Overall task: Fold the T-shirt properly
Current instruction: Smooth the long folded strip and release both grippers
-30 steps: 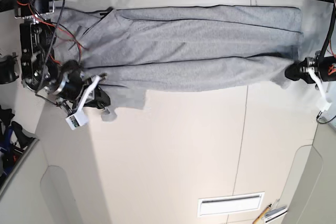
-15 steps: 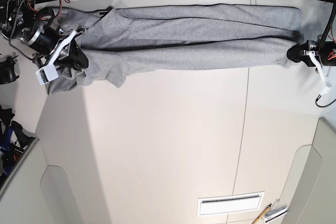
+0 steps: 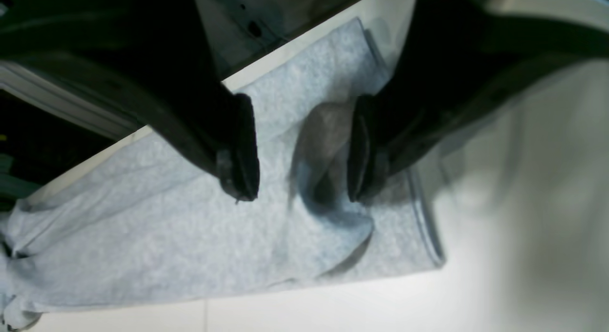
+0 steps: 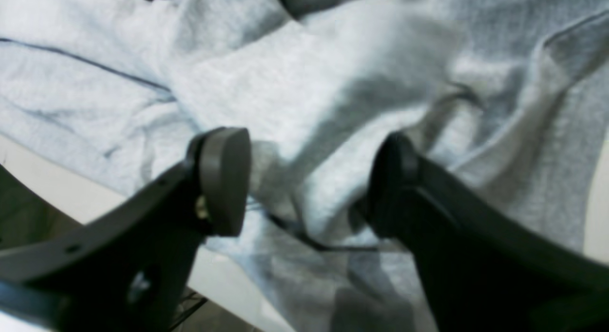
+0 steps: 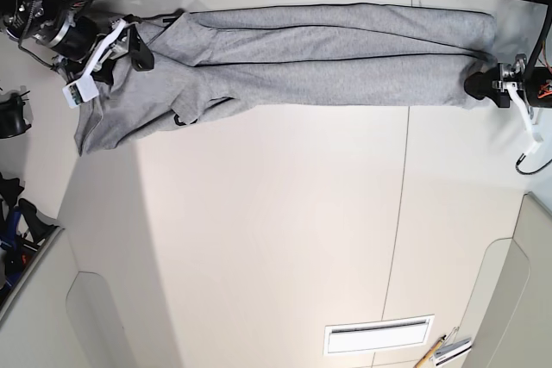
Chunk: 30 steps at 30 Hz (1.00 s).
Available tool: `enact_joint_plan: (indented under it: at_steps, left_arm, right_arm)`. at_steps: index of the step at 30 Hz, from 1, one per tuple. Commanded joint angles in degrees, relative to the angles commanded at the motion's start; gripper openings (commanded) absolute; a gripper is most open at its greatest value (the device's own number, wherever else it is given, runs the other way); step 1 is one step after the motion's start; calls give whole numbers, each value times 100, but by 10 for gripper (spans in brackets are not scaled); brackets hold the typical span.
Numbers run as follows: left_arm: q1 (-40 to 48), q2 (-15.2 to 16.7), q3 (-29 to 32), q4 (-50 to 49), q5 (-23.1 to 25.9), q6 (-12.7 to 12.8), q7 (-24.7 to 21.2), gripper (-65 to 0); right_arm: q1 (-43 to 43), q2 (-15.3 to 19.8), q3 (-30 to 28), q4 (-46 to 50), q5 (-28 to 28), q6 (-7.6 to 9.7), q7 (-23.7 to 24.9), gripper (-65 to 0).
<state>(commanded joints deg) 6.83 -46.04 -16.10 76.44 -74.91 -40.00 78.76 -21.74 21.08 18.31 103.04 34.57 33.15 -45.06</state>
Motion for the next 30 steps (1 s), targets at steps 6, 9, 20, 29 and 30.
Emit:
enact_joint_plan:
  at_steps: [6, 9, 20, 29, 30]
  left_arm:
    - [2, 0, -1110, 2, -544, 0, 124, -306]
    - [2, 0, -1541, 2, -1009, 0, 124, -305]
    - [892, 20, -1624, 0, -1009, 0, 124, -249]
    - [1064, 468, -1622, -7, -15, 0, -485, -181]
    - [1067, 538, -1622, -7, -9, 0, -483, -181]
  right_arm:
    - [46, -2, 1156, 31, 575, 7, -44, -275]
    - [61, -17, 1637, 31, 772, 9, -103, -275]
    - [142, -66, 1792, 35, 1241, 87, -190, -650]
    - [205, -525, 1036, -44, 994, 111, -70, -650]
    - [225, -525, 911, -68, 925, 111, -26, -650]
